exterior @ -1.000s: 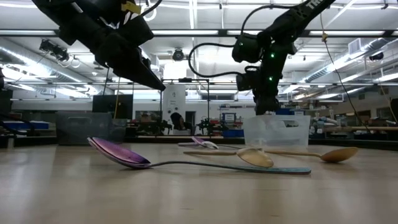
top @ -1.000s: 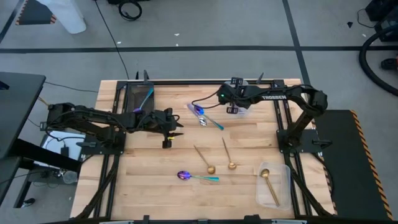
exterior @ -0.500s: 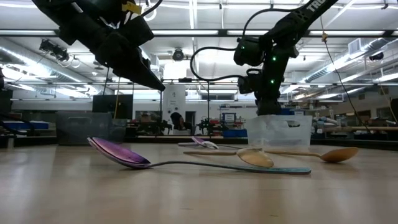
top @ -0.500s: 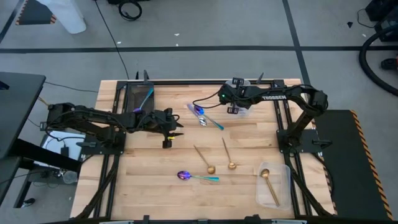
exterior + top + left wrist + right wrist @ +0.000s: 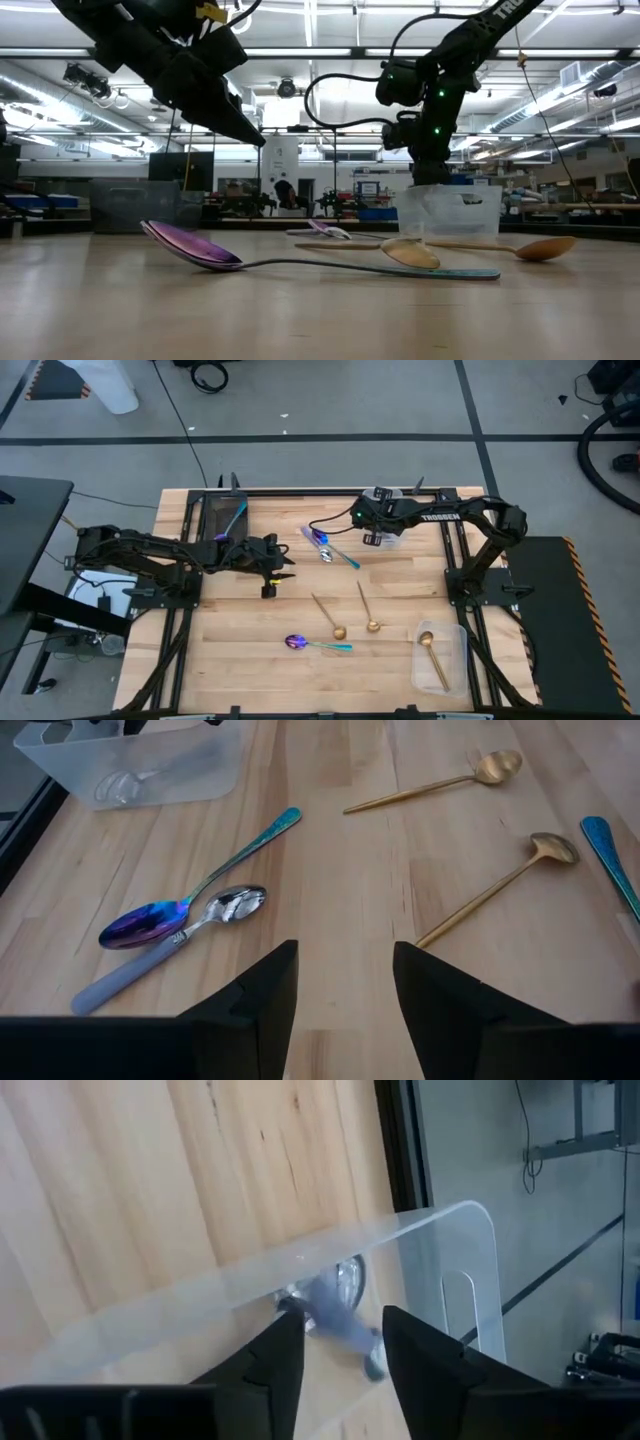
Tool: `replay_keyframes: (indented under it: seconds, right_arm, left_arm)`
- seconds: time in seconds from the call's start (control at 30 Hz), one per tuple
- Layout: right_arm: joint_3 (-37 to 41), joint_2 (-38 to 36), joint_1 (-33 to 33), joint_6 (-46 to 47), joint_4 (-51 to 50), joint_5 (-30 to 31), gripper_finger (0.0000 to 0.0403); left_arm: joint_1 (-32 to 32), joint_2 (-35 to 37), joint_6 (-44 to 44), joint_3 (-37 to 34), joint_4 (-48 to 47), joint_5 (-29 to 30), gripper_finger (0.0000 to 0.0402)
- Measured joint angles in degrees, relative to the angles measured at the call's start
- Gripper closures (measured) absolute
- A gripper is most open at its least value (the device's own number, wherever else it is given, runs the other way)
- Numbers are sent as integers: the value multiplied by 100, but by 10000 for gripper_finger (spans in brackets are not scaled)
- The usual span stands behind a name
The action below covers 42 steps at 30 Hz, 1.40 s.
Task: Sort silverware by color (type)
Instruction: Put the purple spoon into the top transparent bin, then put the gold spoon into the bottom transparent bin
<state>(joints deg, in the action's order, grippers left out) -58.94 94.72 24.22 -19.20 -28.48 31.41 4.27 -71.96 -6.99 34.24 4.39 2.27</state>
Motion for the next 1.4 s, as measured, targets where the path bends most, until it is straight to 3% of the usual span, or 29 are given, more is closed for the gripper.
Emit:
replay_keyframes:
  seconds: [0.4,0.83,1.03,1.4]
  right_arm:
    - [-7,-261,-188,255,-464,-12,249]
    - [-11,-1127,-488,1414,-1013,-307,250]
    - [-13,-1422,-824,2519,-910,-937,250]
    - [38,-1425,-1475,3489,228,-1026,251]
  left_arm:
    - [7,0,-12,0,-18,-1,230]
    - [4,0,-24,0,-20,1,230]
    - [-22,1,48,0,-335,0,230]
    - [-199,2,484,0,-951,-1,230]
